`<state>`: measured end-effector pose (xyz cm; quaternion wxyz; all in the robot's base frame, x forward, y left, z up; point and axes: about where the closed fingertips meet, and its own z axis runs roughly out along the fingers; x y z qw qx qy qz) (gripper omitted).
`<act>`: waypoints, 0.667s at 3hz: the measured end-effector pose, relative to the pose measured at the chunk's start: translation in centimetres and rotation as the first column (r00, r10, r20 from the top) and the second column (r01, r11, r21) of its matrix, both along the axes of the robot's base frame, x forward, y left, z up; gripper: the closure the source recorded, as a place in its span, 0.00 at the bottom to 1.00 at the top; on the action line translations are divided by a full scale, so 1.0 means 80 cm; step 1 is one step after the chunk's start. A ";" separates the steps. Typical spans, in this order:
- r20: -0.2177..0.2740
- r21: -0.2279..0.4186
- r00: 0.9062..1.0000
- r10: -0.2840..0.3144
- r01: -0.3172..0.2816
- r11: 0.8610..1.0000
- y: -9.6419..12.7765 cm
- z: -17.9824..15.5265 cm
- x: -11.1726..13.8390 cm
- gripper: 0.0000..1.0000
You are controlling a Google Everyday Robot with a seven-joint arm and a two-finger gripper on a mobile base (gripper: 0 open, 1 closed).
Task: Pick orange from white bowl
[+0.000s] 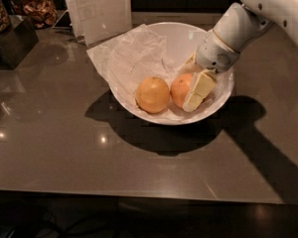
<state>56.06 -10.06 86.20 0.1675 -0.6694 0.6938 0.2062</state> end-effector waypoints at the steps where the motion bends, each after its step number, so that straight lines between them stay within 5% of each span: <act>1: -0.038 0.016 0.999 0.023 -0.022 1.000 0.010 -0.019 0.008 0.41; 2: -0.040 0.018 0.999 0.025 -0.025 1.000 0.011 -0.017 0.009 0.64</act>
Offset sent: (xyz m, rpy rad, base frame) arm 0.0074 0.0114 -0.0294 0.0239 0.0865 0.0636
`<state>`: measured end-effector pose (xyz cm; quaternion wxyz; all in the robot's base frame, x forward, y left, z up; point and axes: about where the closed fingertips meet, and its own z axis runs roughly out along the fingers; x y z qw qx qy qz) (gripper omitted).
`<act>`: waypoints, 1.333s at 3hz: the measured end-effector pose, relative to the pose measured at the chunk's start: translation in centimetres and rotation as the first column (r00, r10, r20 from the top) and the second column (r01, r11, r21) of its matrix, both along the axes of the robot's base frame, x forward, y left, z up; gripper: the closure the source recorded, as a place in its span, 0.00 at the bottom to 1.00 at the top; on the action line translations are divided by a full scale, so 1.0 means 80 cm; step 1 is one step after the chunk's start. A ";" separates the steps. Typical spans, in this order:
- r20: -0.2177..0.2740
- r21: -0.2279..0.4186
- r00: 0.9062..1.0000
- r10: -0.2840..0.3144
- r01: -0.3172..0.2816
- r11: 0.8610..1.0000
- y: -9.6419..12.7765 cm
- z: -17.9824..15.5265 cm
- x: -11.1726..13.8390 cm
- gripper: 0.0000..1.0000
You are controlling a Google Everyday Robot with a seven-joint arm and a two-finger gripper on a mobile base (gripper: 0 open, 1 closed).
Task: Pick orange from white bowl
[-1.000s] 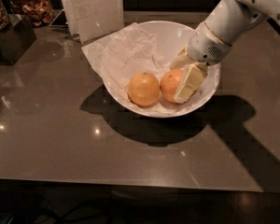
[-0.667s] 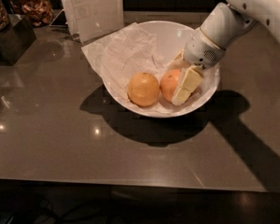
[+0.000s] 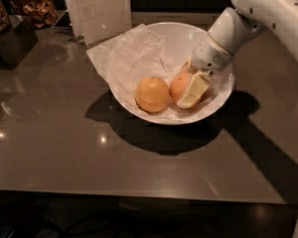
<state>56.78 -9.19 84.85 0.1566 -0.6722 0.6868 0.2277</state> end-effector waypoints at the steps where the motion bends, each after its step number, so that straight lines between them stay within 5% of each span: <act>1: 0.005 0.001 1.000 0.005 -0.005 1.000 0.002 0.002 0.001 0.87; 2: 0.088 0.041 0.996 -0.008 0.004 0.999 -0.004 0.032 -0.002 1.00; 4: 0.256 0.146 0.964 -0.066 0.029 0.989 -0.028 0.098 -0.030 1.00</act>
Offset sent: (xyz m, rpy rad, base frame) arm -0.0077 -0.0159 0.0634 0.0901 -0.2010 -0.0254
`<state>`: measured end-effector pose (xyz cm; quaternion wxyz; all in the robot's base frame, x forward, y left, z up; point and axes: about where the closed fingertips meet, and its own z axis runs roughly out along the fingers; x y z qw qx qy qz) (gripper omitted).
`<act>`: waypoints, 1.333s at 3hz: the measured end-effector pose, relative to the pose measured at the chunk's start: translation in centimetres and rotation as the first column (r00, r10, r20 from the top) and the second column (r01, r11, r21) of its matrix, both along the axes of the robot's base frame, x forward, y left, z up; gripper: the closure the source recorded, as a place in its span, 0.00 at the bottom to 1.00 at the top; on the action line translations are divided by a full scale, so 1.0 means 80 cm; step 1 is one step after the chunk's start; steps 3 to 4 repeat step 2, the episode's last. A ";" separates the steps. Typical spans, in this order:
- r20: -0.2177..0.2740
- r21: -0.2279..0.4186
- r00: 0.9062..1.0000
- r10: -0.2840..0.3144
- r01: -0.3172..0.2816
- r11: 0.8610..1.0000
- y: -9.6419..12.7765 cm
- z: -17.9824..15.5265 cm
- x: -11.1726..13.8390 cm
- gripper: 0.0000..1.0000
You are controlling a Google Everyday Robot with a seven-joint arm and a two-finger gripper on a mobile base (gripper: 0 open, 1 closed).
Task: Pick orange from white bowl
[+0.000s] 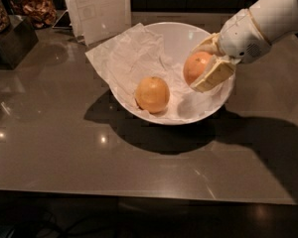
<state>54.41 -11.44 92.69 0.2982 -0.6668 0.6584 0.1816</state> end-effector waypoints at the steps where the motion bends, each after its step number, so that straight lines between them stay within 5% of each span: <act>1: 0.045 0.068 0.999 -0.008 0.005 0.998 -0.014 0.020 -0.022 1.00; 2: 0.087 0.122 0.996 -0.029 0.019 0.992 -0.031 0.034 -0.045 1.00; 4: 0.087 0.122 0.996 -0.029 0.019 0.992 -0.031 0.034 -0.045 1.00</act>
Offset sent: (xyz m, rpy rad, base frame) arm -0.0596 -0.0490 0.0420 0.1873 -0.1419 -0.0574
